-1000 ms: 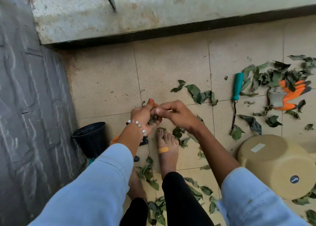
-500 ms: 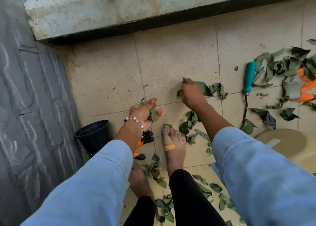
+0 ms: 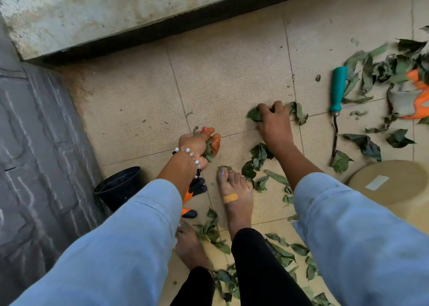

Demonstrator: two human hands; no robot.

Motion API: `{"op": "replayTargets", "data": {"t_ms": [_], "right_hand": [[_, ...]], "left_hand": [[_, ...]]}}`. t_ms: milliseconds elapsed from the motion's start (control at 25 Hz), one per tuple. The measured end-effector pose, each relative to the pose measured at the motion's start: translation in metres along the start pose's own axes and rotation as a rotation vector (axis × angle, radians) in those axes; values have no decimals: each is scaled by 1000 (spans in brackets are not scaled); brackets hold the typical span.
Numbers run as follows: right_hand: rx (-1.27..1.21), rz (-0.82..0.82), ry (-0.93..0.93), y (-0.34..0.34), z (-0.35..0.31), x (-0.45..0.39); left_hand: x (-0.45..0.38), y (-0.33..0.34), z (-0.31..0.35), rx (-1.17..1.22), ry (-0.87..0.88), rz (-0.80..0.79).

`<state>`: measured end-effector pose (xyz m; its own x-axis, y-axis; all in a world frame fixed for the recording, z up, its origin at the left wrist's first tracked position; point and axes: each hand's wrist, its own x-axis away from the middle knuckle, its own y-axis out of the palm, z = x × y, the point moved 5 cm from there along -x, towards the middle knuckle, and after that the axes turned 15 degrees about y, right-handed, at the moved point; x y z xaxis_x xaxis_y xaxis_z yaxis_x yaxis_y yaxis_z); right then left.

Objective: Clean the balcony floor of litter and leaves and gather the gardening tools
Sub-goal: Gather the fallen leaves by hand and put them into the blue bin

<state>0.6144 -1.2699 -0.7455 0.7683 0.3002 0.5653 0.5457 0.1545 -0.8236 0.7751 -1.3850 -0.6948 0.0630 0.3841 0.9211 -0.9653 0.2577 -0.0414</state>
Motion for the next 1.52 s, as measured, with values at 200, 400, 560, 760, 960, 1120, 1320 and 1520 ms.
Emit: {"op": "replayTargets", "data": {"t_ms": [200,400,560,760,960,1120,1320,1520], "right_hand": [[-224,1,87,0,4,-3],[-728,56,633,-27,66,-3],[-357,14,529,-24,79,-17],[-879,-160,589,-34,64,17],[-1068,-272,483,-121,27,103],[-868,1,293,-207,10,145],[-771,-144,49,-269,21,148],[-807,-123,49,-285,51,143]], "left_hand": [[2,8,-5,-205,2,-62],[1,18,1,-316,44,-57],[-4,25,-2,-359,78,-72],[21,31,1,-480,122,-108],[90,62,22,-556,192,-86],[153,113,33,-486,116,-152],[204,160,61,-450,115,-136],[135,180,55,-616,183,-195]]}}
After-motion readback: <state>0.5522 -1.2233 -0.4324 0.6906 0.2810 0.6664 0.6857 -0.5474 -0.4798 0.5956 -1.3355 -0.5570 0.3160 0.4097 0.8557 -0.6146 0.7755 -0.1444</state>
